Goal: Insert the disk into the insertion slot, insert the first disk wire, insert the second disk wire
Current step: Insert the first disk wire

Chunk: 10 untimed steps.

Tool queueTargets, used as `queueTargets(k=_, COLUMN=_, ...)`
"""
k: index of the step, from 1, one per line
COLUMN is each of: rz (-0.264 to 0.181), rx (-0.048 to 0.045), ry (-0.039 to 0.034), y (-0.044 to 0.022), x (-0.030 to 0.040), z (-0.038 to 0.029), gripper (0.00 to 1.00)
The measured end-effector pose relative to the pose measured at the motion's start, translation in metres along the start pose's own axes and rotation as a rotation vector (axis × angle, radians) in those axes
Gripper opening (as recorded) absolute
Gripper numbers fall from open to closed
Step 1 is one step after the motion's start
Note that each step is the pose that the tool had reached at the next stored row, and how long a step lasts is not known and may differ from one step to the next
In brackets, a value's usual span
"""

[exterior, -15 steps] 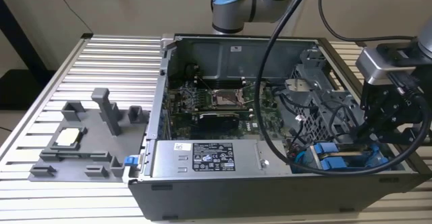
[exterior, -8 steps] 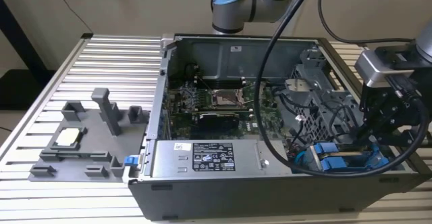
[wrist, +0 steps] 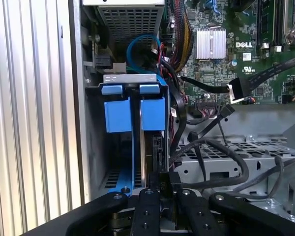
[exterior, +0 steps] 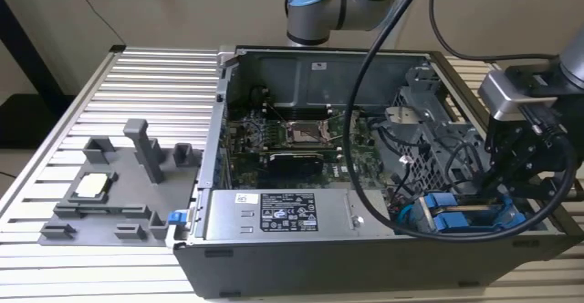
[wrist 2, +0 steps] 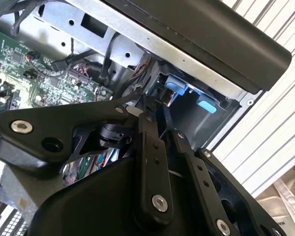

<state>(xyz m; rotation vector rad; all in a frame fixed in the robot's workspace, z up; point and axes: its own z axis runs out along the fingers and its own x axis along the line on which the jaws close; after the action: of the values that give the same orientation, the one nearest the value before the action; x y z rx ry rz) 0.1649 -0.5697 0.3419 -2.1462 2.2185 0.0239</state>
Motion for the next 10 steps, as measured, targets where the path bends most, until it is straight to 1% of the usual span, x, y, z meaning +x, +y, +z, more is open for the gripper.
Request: queueTargets(k=10, rz=0.000, rx=0.0000, ry=-0.0004, y=-0.0011, x=0.0001, z=0.0031, gripper=0.19)
